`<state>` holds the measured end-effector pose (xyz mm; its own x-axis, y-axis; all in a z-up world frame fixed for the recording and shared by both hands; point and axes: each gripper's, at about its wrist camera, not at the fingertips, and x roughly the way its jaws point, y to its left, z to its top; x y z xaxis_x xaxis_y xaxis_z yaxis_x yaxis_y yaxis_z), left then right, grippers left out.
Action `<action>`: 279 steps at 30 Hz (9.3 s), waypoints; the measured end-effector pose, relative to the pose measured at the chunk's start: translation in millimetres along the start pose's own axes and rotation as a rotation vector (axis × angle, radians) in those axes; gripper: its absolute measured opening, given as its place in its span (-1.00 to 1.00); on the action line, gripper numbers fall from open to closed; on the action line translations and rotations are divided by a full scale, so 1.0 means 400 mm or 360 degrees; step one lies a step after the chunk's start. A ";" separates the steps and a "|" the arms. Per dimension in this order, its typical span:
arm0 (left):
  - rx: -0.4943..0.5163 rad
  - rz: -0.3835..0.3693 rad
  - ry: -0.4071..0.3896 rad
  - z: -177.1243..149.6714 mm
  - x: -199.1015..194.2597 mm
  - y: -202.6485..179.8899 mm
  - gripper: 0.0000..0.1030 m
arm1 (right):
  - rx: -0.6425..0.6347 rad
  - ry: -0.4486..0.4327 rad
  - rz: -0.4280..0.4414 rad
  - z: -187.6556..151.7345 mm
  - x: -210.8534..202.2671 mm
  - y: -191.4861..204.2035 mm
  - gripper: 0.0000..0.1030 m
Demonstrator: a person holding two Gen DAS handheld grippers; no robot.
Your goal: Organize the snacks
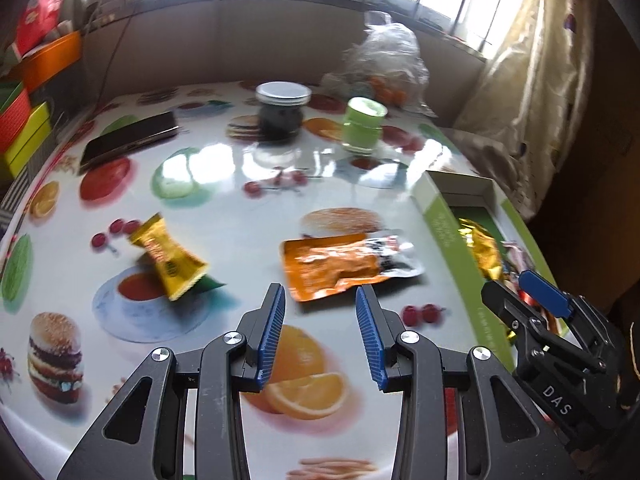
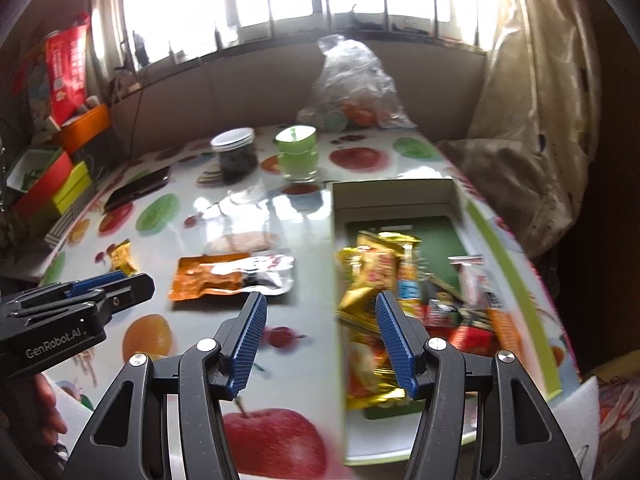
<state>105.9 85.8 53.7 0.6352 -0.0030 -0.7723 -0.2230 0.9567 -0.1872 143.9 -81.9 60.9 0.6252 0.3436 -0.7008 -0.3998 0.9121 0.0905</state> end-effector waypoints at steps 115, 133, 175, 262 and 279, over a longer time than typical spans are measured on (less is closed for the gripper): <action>-0.0336 0.0144 0.0121 0.033 0.114 0.252 -0.32 | -0.0214 0.0261 0.0075 0.028 0.250 0.240 -0.06; -0.0260 0.0152 0.0038 0.023 0.080 0.224 -0.43 | -0.0074 0.0206 0.0139 0.029 0.221 0.193 -0.32; 0.0084 -0.0071 -0.0064 0.044 -0.015 -0.052 -0.43 | 0.0110 -0.0002 0.0030 0.035 -0.012 -0.007 -0.33; 0.0412 -0.0340 0.0125 0.100 0.154 -0.434 -0.26 | 0.0323 0.0013 -0.0206 -0.051 -0.035 -0.297 0.11; 0.0416 -0.0304 0.0070 0.021 0.064 -0.391 -0.26 | 0.0308 -0.0038 -0.0246 -0.085 -0.109 -0.273 0.12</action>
<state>163.3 -61.6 68.1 0.6136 -0.1965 -0.7647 0.0981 0.9800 -0.1731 137.5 -204.0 57.3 0.6853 0.1999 -0.7003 -0.1639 0.9793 0.1192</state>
